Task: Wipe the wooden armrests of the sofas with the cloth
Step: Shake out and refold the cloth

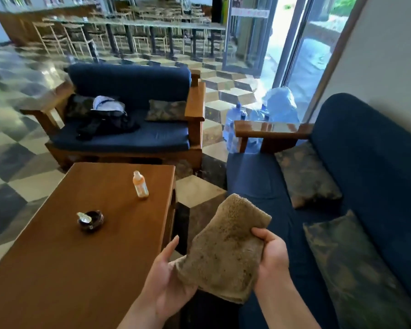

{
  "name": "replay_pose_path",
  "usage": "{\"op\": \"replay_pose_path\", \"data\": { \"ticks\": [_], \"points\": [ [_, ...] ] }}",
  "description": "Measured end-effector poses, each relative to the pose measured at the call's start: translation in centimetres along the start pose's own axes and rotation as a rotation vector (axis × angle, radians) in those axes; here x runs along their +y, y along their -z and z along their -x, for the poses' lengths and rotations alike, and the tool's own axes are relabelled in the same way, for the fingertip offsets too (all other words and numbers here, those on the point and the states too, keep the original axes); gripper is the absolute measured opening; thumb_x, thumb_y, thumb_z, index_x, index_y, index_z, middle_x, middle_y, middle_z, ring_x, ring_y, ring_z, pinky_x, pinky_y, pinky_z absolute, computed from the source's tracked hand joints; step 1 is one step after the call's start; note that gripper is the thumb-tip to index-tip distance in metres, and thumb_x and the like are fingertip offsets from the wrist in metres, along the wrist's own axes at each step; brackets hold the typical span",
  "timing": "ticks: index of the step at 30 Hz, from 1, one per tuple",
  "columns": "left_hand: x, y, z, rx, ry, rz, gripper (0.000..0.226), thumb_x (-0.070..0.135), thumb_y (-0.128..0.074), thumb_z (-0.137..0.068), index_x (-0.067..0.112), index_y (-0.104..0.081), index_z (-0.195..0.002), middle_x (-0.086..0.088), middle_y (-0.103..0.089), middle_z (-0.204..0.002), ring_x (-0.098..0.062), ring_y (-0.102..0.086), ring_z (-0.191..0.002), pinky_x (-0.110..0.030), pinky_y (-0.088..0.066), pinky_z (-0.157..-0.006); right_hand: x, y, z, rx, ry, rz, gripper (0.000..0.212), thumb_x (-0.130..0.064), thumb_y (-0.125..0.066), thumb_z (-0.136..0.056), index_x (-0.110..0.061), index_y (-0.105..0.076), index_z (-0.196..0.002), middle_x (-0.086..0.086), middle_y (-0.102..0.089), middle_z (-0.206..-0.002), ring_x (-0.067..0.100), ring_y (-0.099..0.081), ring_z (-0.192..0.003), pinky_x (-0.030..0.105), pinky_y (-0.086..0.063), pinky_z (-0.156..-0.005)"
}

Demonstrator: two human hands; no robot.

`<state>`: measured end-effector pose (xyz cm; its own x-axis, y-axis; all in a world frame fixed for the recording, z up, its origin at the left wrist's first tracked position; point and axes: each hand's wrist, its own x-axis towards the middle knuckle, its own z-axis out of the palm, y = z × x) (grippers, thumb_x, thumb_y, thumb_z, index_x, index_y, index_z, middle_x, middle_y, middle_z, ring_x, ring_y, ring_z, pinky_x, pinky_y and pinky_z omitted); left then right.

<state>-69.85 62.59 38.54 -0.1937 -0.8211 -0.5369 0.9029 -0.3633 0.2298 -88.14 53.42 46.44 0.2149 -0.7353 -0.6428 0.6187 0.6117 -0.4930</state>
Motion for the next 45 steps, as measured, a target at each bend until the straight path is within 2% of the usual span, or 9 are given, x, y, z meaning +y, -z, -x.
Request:
{"op": "replay_pose_path", "data": {
  "ticks": [7, 12, 17, 22, 27, 30, 34, 38, 45],
  "points": [
    [16.2, -2.4, -9.8, -0.046, -0.1, -0.2, 0.038, 0.019, -0.087, -0.074, 0.004, -0.07, -0.105, -0.018, -0.065, -0.102, -0.037, -0.065, -0.098, -0.05, -0.044, -0.095, -5.1, -11.4, -14.3, -0.037, -0.015, 0.349, 0.043, -0.019, -0.054, -0.067, -0.001, -0.072, -0.101, 0.024, -0.077, -0.094, 0.042, -0.071, -0.081, 0.051, -0.055, -0.079],
    [26.0, -6.5, -18.3, -0.138, -0.155, -0.303, 0.06, 0.038, -0.077, -0.086, -0.002, -0.061, -0.128, -0.021, -0.063, -0.111, -0.036, -0.061, -0.106, -0.048, -0.048, -0.096, -9.8, -19.1, -25.5, -0.128, -0.053, 0.516, 0.034, -0.015, -0.053, -0.069, 0.0, -0.072, -0.092, 0.023, -0.075, -0.087, 0.039, -0.071, -0.07, 0.049, -0.054, -0.077],
    [33.5, -10.2, -26.5, -0.027, -0.201, -0.259, 0.052, 0.049, -0.061, -0.095, 0.002, -0.073, -0.112, -0.016, -0.068, -0.101, -0.031, -0.067, -0.096, -0.043, -0.051, -0.091, -14.1, -27.3, -37.5, -0.204, -0.127, 0.647, 0.036, -0.012, -0.054, -0.068, 0.003, -0.067, -0.098, 0.023, -0.07, -0.093, 0.04, -0.064, -0.083, 0.055, -0.048, -0.099],
    [42.7, -13.7, -34.9, 0.202, -0.232, -0.126, 0.046, 0.041, -0.059, -0.095, 0.002, -0.078, -0.08, -0.015, -0.067, -0.074, -0.028, -0.07, -0.064, -0.038, -0.056, -0.073, -17.9, -38.1, -49.2, -0.287, -0.226, 0.813, 0.026, -0.008, -0.053, -0.066, 0.003, -0.074, -0.077, 0.02, -0.074, -0.077, 0.037, -0.068, -0.069, 0.047, -0.052, -0.084],
    [52.7, -14.5, -40.6, 0.24, -0.381, -0.062, 0.044, 0.042, -0.064, -0.093, 0.005, -0.073, -0.114, -0.015, -0.069, -0.098, -0.033, -0.07, -0.094, -0.047, -0.055, -0.09, -18.5, -50.3, -59.7, -0.412, -0.279, 0.979, 0.037, -0.006, -0.047, -0.076, -0.001, -0.074, -0.051, 0.017, -0.072, -0.062, 0.032, -0.07, -0.049, 0.04, -0.05, -0.066],
    [58.2, -14.1, -42.1, 0.181, -0.478, -0.069, 0.047, 0.04, -0.068, -0.089, 0.008, -0.068, -0.125, -0.017, -0.068, -0.105, -0.036, -0.07, -0.1, -0.05, -0.057, -0.085, -18.0, -55.5, -64.6, -0.442, -0.258, 1.045, 0.043, -0.006, -0.049, -0.082, -0.002, -0.072, -0.045, 0.015, -0.071, -0.058, 0.03, -0.068, -0.044, 0.038, -0.048, -0.065],
    [69.6, -13.6, -44.6, 0.283, -0.614, -0.278, 0.041, 0.037, -0.072, -0.088, 0.018, -0.072, -0.125, -0.015, -0.068, -0.128, -0.036, -0.065, -0.118, -0.05, -0.055, -0.094, -15.7, -65.4, -72.5, -0.436, -0.279, 1.16, 0.033, -0.014, -0.055, -0.079, 0.0, -0.078, -0.059, 0.017, -0.075, -0.069, 0.033, -0.071, -0.052, 0.039, -0.05, -0.07],
    [76.9, -14.0, -45.5, 0.4, -0.711, -0.383, 0.037, 0.026, -0.069, -0.09, 0.017, -0.07, -0.126, -0.015, -0.071, -0.112, -0.031, -0.07, -0.099, -0.046, -0.055, -0.087, -13.6, -73.3, -76.7, -0.469, -0.357, 1.212, 0.037, -0.018, -0.052, -0.083, -0.002, -0.08, -0.067, 0.019, -0.077, -0.076, 0.033, -0.073, -0.055, 0.038, -0.051, -0.069],
    [86.8, -11.7, -47.0, 0.684, -0.908, -0.191, 0.036, 0.034, -0.074, -0.082, 0.024, -0.074, -0.117, -0.013, -0.073, -0.118, -0.032, -0.07, -0.105, -0.048, -0.059, -0.089, -5.5, -86.8, -85.2, -0.691, -0.521, 1.391, 0.043, -0.022, -0.056, -0.08, -0.001, -0.076, -0.111, 0.023, -0.076, -0.112, 0.039, -0.071, -0.093, 0.049, -0.057, -0.09]
  ]
}}
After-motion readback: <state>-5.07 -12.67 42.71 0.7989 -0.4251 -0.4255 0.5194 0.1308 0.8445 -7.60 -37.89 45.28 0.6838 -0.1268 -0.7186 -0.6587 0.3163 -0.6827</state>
